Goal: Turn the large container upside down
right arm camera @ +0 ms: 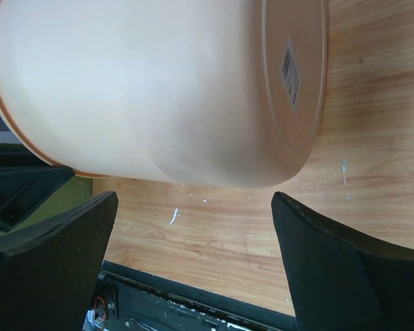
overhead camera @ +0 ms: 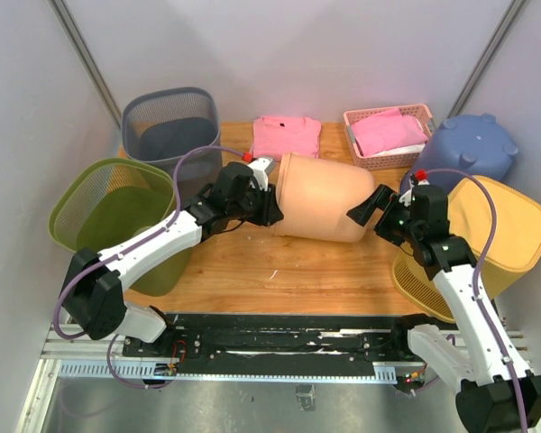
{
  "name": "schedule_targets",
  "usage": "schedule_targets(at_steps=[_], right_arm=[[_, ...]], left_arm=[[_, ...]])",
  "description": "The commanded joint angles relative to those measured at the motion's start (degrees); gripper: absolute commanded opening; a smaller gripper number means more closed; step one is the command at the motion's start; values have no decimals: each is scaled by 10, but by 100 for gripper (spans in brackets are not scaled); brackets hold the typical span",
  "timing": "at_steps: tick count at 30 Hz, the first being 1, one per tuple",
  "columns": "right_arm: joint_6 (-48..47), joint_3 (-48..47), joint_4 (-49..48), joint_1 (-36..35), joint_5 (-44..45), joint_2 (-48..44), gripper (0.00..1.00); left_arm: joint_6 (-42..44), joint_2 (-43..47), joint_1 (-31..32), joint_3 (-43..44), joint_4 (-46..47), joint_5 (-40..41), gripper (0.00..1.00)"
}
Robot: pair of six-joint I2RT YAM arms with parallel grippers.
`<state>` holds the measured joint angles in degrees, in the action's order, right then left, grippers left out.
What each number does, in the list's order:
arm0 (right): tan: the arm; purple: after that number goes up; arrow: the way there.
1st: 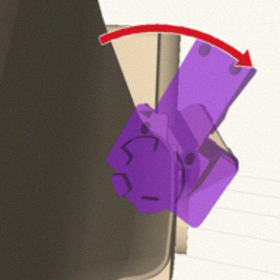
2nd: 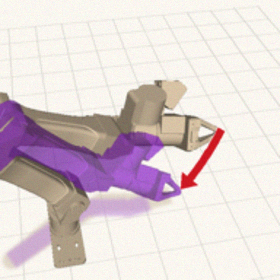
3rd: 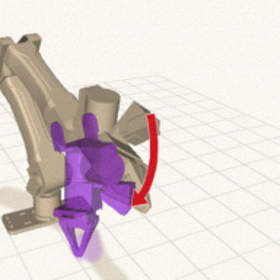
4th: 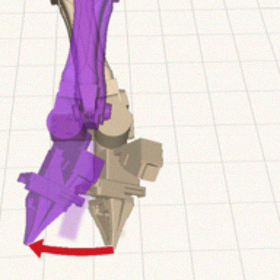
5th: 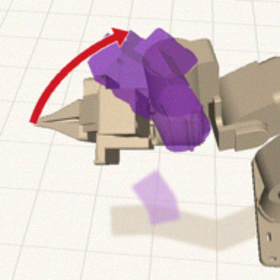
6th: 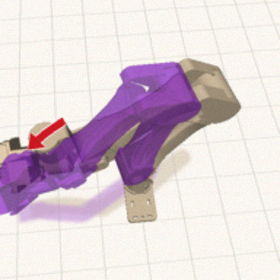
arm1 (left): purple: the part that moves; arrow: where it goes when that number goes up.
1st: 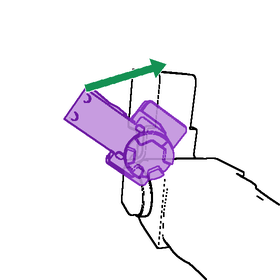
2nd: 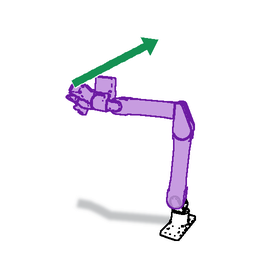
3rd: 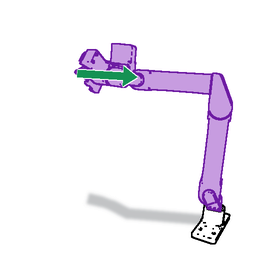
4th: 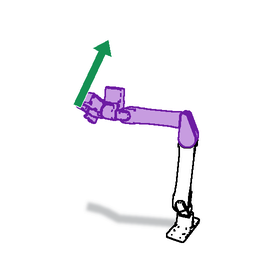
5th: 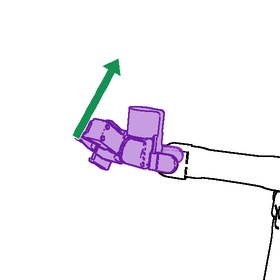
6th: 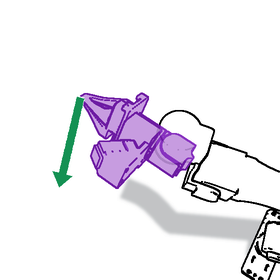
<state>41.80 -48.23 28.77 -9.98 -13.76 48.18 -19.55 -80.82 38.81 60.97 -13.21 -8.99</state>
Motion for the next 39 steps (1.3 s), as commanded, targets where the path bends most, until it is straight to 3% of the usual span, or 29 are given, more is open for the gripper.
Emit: schedule_targets(at_steps=[1, 4, 9, 16, 21, 30, 39], right_arm=[[-7, 33, -82, -2, -57, 13, 95], [-20, 37, -114, -2, -68, 20, 95], [-59, -3, -87, -2, -41, 30, 95], [-125, -69, -25, -2, 45, 45, 95], [-153, -109, -23, -2, 79, 81, 96], [-172, -169, -41, 9, 57, 175, 97], [-151, -177, -65, 25, -31, 238, 98]], left_arm=[[0, 2, 0, -10, 5, 5, 15], [1, 0, 0, -10, 2, 1, 13], [12, 24, 0, -11, -26, 6, 11], [17, 80, 0, -7, -61, 22, 72], [7, 98, 0, 15, -55, 81, 88], [-10, 71, 1, 60, -6, 194, 86], [-16, -13, 0, 125, -15, 194, 74]])
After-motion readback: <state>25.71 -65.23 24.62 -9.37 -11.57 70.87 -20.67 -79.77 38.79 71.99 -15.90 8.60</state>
